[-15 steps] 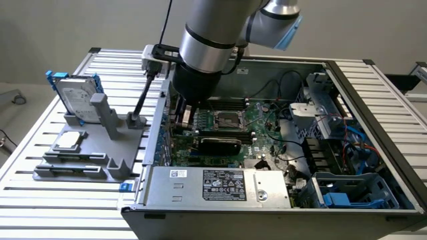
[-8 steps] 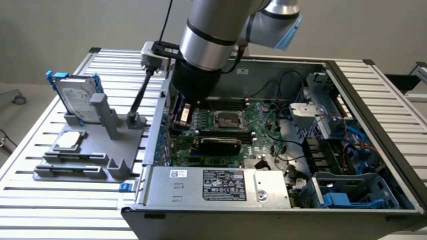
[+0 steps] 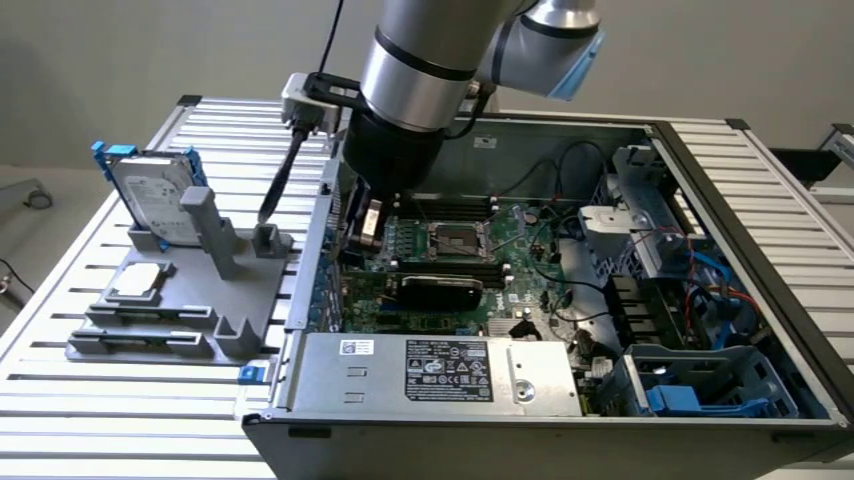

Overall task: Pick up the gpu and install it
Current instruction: 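Press down on the gpu until it lock into place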

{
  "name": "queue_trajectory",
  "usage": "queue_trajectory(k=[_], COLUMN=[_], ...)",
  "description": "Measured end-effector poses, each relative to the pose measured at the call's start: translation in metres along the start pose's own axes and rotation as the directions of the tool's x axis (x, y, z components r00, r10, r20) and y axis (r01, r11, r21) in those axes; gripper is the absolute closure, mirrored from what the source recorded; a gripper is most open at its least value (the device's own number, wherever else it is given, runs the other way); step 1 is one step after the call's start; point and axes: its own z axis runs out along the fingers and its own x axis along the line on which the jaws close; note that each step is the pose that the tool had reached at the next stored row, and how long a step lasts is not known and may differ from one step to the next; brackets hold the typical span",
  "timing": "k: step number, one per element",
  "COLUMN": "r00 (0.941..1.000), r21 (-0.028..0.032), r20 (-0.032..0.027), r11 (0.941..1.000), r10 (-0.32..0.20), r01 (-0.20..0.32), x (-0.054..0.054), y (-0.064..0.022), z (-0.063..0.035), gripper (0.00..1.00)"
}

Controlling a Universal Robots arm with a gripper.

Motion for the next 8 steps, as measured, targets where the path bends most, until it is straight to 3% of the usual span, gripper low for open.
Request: queue_trajectory(k=[8], r00=[1.0], r21=[-0.0028], r20=[0.0], r11=[1.0], r10=[0.0], r01=[0.0], x=[-0.0008], y=[-0.0002], z=[-0.0001], gripper=[0.89])
